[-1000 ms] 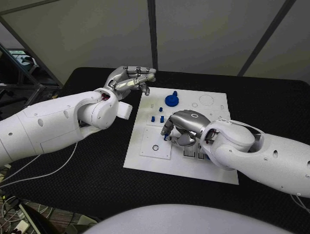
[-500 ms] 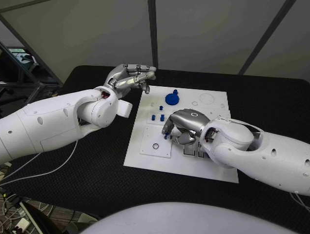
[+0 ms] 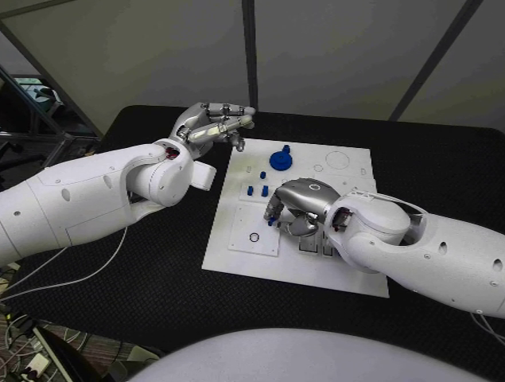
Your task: Assemble the parts on the task board
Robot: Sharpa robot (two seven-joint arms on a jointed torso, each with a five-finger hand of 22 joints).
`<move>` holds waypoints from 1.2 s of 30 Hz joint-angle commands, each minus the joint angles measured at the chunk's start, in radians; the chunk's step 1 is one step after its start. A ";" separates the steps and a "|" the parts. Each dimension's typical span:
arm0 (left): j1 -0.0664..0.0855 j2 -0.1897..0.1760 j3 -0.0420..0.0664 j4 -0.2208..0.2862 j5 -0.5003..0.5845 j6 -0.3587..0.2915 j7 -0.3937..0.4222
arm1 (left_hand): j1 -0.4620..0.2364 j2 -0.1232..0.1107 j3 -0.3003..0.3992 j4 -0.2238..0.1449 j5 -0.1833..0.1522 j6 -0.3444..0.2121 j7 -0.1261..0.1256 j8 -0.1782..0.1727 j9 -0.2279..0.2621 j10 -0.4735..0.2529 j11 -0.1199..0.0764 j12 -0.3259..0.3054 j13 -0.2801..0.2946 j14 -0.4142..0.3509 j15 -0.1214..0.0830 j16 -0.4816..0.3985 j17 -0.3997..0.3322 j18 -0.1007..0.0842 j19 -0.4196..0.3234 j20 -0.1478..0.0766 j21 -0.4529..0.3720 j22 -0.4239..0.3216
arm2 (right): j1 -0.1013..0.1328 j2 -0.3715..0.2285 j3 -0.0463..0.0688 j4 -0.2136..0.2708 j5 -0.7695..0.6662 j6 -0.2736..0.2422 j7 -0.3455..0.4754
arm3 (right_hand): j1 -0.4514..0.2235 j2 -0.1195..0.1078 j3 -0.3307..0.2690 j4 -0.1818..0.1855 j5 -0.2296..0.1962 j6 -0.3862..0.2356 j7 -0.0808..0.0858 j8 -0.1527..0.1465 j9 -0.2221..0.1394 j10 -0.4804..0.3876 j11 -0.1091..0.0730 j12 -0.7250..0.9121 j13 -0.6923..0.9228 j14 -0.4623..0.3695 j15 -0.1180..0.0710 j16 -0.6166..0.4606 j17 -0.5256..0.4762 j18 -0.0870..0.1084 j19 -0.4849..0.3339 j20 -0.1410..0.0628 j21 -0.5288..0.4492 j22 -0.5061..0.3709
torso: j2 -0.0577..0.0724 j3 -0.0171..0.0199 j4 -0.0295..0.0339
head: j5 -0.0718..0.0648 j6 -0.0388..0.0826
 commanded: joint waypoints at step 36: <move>0.004 0.009 0.001 -0.009 0.002 0.023 -0.013 | 0.005 0.007 -0.007 -0.007 0.006 -0.004 0.004 0.007 -0.003 -0.012 -0.002 0.011 0.003 -0.010 0.000 -0.005 -0.004 -0.011 -0.005 0.000 -0.009 -0.003 | 0.000 -0.066 -0.007 0.065 0.003 -0.140 -0.008 | -0.086 -0.042 -0.035 0.020 0.028 -0.137 0.032 -0.021 -0.015 -0.163 0.038 0.004 -0.021 0.004 0.026 -0.044 -0.086 0.012 -0.054 0.035 -0.056 -0.083 | -0.002 0.0002 -0.0024 | -0.014 0.017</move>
